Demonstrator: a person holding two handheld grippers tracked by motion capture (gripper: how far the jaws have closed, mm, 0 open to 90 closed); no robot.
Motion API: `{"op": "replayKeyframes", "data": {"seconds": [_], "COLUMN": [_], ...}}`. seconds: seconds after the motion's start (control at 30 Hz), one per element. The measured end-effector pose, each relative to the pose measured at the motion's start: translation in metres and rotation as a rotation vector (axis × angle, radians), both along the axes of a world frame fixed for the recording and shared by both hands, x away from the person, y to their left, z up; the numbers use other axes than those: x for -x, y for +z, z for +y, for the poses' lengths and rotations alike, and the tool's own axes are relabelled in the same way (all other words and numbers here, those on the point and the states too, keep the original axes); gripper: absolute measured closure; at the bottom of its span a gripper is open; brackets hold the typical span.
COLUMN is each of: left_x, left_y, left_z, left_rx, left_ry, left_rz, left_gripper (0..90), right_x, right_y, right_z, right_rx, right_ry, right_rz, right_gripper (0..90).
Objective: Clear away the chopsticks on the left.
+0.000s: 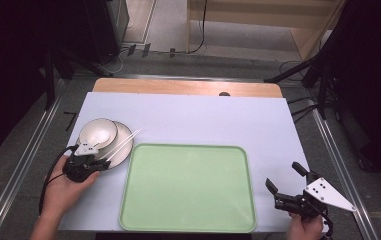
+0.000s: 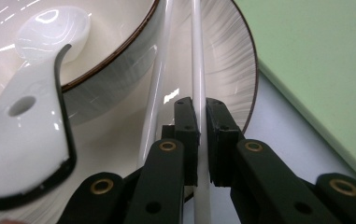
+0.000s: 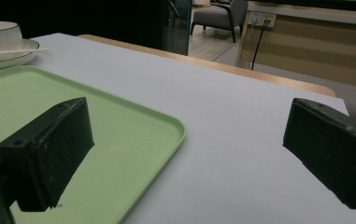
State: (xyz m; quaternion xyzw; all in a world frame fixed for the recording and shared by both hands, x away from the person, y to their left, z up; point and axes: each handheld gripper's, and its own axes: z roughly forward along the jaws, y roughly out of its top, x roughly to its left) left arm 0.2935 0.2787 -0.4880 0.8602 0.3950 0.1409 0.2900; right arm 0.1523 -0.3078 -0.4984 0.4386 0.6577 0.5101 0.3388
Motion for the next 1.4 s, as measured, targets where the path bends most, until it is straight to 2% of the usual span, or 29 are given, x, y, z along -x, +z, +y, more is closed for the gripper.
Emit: {"op": "replayKeyframes", "data": {"seconds": [0.1, 0.17, 0.2, 0.3, 0.4, 0.43, 0.47, 0.5, 0.57, 0.73, 0.83, 0.9, 1.0, 1.4], "left_x": [0.007, 0.013, 0.019, 0.025, 0.033, 0.039, 0.039, 0.043, 0.045, 0.054, 0.058, 0.058, 0.060, 0.064], "left_y": [0.006, 0.011, 0.014, 0.015, 0.011, 0.008, 0.008, 0.005, 0.003, -0.009, -0.018, -0.019, -0.024, -0.026], "left_z": [-0.003, -0.009, -0.016, -0.026, -0.040, -0.050, -0.050, -0.060, -0.065, -0.082, -0.091, -0.093, -0.097, -0.099], "left_rx": [0.020, 0.053, 0.110, 0.116, 0.124, 0.134, 0.134, 0.134, 0.138, 0.181, 0.208, 0.208, 0.187, 0.185], "left_ry": [0.001, -0.005, -0.014, -0.027, -0.032, -0.040, -0.040, -0.037, -0.032, -0.011, 0.007, 0.011, 0.019, 0.033], "left_rz": [-0.013, -0.010, 0.016, 0.029, 0.058, 0.079, 0.079, 0.084, 0.086, 0.130, 0.156, 0.159, 0.163, 0.136], "left_gripper": [85.1, 85.1, 85.0, 85.0, 85.0, 85.0, 85.0, 84.9, 84.9, 84.9, 84.9, 84.8, 84.7, 82.2], "right_x": [0.000, 0.001, 0.001, 0.001, 0.001, 0.001, 0.001, 0.001, 0.001, 0.001, 0.001, 0.001, 0.000, -0.001], "right_y": [0.000, 0.000, 0.000, 0.001, 0.001, 0.001, 0.001, 0.001, 0.001, 0.002, 0.001, 0.001, 0.000, 0.000], "right_z": [0.000, -0.001, -0.001, -0.001, 0.000, 0.000, 0.000, 0.000, 0.000, -0.002, -0.004, -0.004, -0.004, -0.003], "right_rx": [-0.003, -0.002, -0.001, -0.001, 0.001, 0.001, 0.001, 0.000, 0.000, 0.009, -0.004, -0.005, 0.000, -0.002], "right_ry": [-0.002, -0.003, -0.003, -0.002, -0.001, 0.000, 0.002, 0.002, 0.002, -0.007, -0.005, -0.005, -0.002, 0.003], "right_rz": [-0.001, -0.002, -0.004, -0.003, -0.006, -0.007, -0.007, -0.007, -0.007, -0.005, -0.005, -0.004, -0.004, 0.000], "right_gripper": [1.5, 1.6, 1.6, 1.5, 1.6, 1.5, 1.6, 1.6, 1.6, 1.5, 1.6, 1.5, 1.6, 1.6]}}
